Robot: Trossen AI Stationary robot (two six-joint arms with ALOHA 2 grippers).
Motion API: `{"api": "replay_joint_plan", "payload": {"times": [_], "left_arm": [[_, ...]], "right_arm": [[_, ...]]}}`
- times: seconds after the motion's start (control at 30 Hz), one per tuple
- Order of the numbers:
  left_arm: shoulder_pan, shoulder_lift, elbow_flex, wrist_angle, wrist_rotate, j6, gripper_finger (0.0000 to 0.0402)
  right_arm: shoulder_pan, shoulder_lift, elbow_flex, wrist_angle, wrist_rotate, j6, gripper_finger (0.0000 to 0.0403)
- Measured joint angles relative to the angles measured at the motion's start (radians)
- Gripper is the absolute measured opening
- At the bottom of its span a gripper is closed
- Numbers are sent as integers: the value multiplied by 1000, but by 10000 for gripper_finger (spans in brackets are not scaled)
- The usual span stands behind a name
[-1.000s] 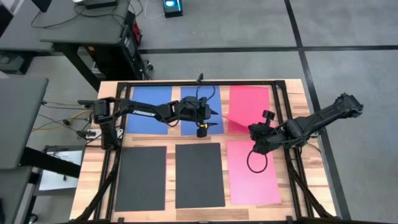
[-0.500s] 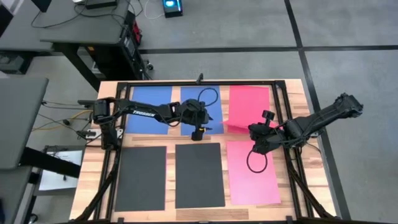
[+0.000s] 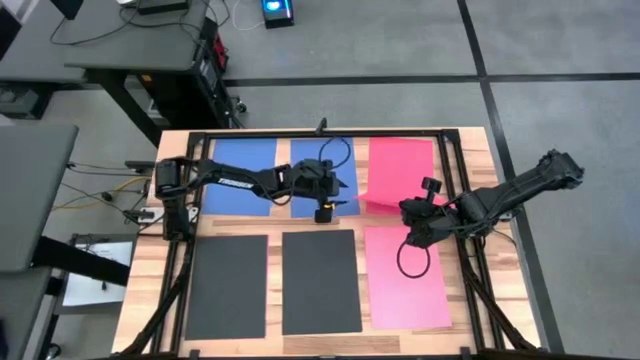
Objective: Organize paper
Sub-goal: Stack the red paper on top of the red paper
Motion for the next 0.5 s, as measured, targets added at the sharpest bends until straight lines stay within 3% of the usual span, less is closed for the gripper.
{"api": "replay_joint_plan", "payload": {"times": [0.33, 0.5], "left_arm": [[-16, 84, 93, -25, -23, 1, 206], [-15, 82, 108, -60, -48, 5, 182]], "right_arm": [[0, 0, 0, 13, 0, -2, 0], [0, 0, 0, 15, 0, -6, 0]]}}
